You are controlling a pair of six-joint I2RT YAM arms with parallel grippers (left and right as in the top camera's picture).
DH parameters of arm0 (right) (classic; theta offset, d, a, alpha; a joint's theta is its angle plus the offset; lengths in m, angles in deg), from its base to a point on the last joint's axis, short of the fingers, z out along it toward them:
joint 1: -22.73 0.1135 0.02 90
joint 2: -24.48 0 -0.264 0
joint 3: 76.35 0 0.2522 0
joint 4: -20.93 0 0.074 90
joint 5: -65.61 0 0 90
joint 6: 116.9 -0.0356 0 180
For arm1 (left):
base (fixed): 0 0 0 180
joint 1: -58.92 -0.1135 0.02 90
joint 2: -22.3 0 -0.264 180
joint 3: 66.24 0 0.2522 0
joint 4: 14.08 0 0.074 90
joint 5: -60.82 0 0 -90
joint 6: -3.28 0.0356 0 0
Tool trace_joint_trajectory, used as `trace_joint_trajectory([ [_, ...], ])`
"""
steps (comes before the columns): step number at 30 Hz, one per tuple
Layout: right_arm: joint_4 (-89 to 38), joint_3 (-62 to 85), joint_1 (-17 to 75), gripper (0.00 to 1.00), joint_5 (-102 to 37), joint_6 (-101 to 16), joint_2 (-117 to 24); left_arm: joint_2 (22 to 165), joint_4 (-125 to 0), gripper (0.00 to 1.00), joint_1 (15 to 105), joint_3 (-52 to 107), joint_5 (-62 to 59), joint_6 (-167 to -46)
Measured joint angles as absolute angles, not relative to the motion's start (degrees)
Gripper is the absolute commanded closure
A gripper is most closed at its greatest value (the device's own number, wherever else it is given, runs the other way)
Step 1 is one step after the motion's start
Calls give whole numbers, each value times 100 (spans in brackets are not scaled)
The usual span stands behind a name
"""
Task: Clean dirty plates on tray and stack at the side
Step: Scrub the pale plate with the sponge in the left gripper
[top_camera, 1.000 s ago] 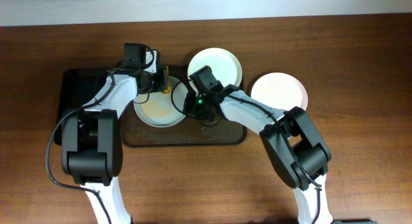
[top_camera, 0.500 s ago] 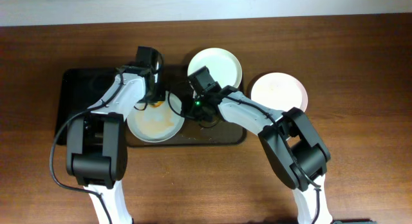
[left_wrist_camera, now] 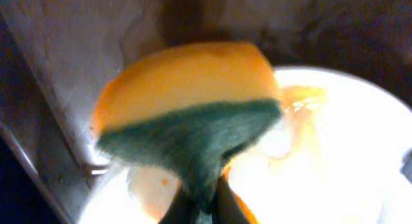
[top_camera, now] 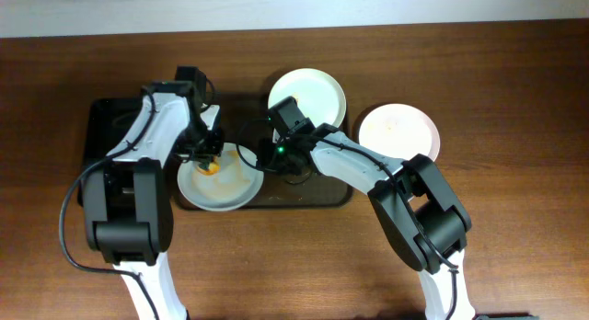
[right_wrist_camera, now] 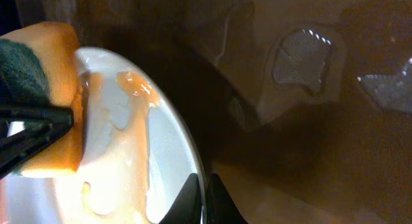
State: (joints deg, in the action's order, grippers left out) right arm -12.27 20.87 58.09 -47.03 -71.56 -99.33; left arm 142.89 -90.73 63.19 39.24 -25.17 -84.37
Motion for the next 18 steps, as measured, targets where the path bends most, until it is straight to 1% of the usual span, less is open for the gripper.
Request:
trace_joint_trajectory([
  [4,-1197,2085,5774,96,-4589,-7204,-9935,14374,-9735,99,6140,4658,-2015,-8216],
  [10,-1181,2085,5758,96,-4543,-7215,-9939,14374,-9779,99,6140,4982,-1940,-8199],
  [14,-1166,2085,5754,96,-4526,-7215,-9939,14374,-9613,99,6140,4401,-2323,-8737],
  [18,-1179,2081,5754,96,-4526,-7206,-9948,14381,-8828,100,6142,3472,-2474,-9073],
])
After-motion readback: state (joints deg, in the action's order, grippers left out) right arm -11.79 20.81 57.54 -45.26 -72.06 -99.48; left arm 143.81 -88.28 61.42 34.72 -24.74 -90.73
